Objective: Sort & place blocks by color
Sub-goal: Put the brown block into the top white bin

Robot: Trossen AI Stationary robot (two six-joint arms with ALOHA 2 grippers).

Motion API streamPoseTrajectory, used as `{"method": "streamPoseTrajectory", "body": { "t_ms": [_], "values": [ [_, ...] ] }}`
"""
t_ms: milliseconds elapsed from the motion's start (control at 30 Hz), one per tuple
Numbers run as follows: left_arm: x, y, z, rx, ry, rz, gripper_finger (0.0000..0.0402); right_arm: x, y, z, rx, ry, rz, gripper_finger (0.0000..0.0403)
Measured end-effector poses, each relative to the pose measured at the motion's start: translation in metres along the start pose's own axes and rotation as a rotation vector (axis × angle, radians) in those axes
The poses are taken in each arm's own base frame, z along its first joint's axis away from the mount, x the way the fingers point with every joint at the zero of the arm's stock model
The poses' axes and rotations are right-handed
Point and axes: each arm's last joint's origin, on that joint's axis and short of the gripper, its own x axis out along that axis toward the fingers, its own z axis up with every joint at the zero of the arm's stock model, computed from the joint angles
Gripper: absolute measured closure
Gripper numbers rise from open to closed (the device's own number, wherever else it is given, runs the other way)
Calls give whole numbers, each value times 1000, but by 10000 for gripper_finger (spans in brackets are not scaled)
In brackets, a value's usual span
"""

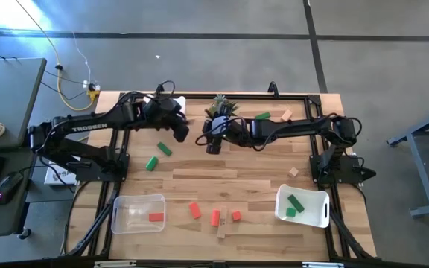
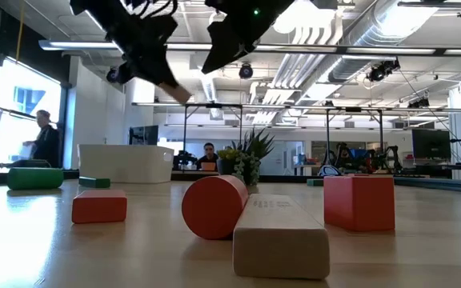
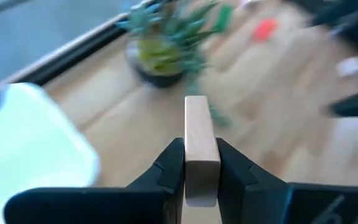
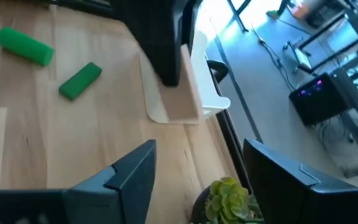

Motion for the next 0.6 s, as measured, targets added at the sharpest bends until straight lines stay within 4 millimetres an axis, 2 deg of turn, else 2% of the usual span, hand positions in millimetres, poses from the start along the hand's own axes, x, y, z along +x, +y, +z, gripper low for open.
{"method": "streamPoseTrajectory", "body": {
  "t_ms": [300,600],
  "values": [
    [1,49,3,41,78,223,361,0,0,0,80,1,-3,176],
    [-1,92,8,46,104,341,361,0,-1,0,226,7,-42,176]
  ]
}}
